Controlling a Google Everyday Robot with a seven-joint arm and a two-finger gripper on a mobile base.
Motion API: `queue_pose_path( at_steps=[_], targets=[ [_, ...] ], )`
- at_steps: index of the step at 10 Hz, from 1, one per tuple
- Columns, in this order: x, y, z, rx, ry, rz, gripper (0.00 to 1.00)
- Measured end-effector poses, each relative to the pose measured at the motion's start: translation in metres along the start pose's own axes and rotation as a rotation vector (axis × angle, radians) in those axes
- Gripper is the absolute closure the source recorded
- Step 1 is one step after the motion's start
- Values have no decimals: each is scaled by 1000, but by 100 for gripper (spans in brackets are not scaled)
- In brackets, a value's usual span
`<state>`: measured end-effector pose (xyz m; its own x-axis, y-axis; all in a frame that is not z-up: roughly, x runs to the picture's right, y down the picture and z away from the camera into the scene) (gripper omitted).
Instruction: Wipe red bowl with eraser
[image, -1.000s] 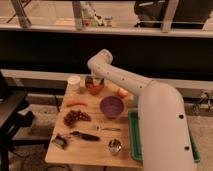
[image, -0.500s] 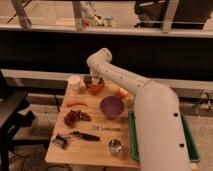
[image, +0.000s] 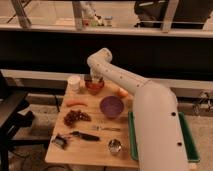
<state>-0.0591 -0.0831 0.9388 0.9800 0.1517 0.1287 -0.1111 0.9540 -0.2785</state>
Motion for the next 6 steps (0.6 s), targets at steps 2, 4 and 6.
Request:
queue_pose_path(
  at_steps=[2, 4, 6],
  targets=[
    [0, 1, 2, -5, 3, -3, 20],
    [-2, 3, 3, -8, 4, -8, 20],
    [-2, 3, 4, -9, 5, -8, 20]
  ],
)
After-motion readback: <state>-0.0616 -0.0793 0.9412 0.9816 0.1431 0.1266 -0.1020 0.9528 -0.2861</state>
